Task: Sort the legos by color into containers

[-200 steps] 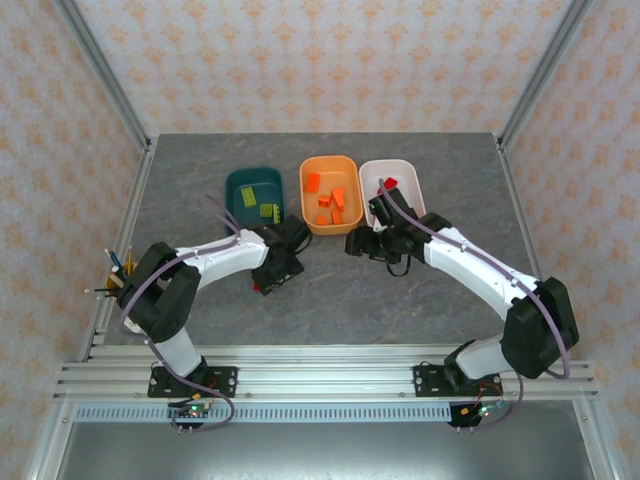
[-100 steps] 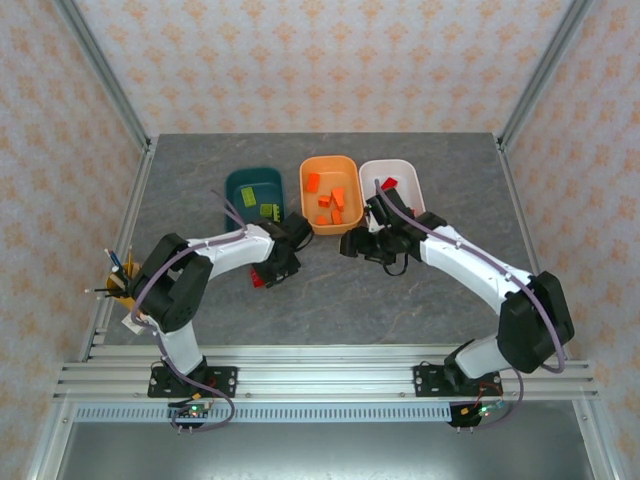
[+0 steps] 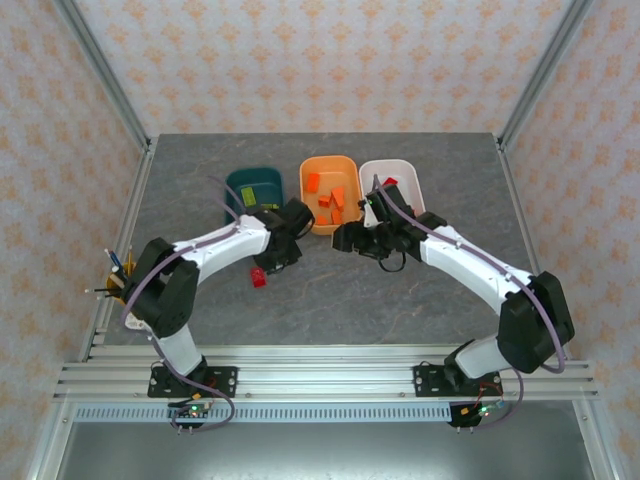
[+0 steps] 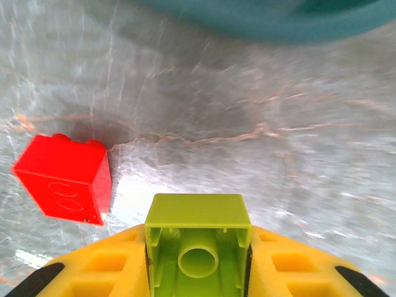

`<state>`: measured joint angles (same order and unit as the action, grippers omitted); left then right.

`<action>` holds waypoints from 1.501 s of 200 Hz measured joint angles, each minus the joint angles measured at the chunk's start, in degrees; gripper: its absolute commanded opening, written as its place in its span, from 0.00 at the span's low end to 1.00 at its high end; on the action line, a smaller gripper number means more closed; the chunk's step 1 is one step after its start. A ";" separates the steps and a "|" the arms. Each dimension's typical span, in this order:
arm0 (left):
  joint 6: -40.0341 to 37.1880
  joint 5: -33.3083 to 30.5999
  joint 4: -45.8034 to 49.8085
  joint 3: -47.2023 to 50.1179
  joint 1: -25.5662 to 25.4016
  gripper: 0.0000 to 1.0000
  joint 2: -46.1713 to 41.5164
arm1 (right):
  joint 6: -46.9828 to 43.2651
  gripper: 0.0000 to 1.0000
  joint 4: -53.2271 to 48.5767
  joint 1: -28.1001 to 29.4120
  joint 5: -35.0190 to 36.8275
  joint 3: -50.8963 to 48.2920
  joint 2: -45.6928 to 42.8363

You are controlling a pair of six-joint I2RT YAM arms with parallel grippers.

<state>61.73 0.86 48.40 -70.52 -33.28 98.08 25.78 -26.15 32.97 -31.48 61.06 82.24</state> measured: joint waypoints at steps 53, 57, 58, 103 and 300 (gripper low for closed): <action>-9.42 -1.38 5.86 -14.73 9.66 0.36 -2.54 | 3.17 0.65 8.39 0.00 -2.75 2.14 2.54; -10.43 -1.40 6.29 -15.91 10.58 0.36 -1.95 | 3.52 0.65 9.03 0.00 -2.91 2.56 3.08; -10.56 -1.38 6.36 -16.11 10.73 0.36 -1.88 | 3.65 0.65 9.27 0.00 -2.95 2.71 3.30; -17.84 -2.03 8.59 -26.23 16.63 0.36 9.57 | 7.30 0.65 15.98 0.09 -3.30 7.93 10.16; -23.04 -0.87 10.62 -34.03 21.03 0.55 27.87 | 8.63 0.65 14.80 3.96 -0.85 12.37 15.76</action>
<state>38.70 -0.01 59.02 -104.55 -12.25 125.95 34.41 -11.35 36.93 -32.34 73.43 98.00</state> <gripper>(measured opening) 0.539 0.651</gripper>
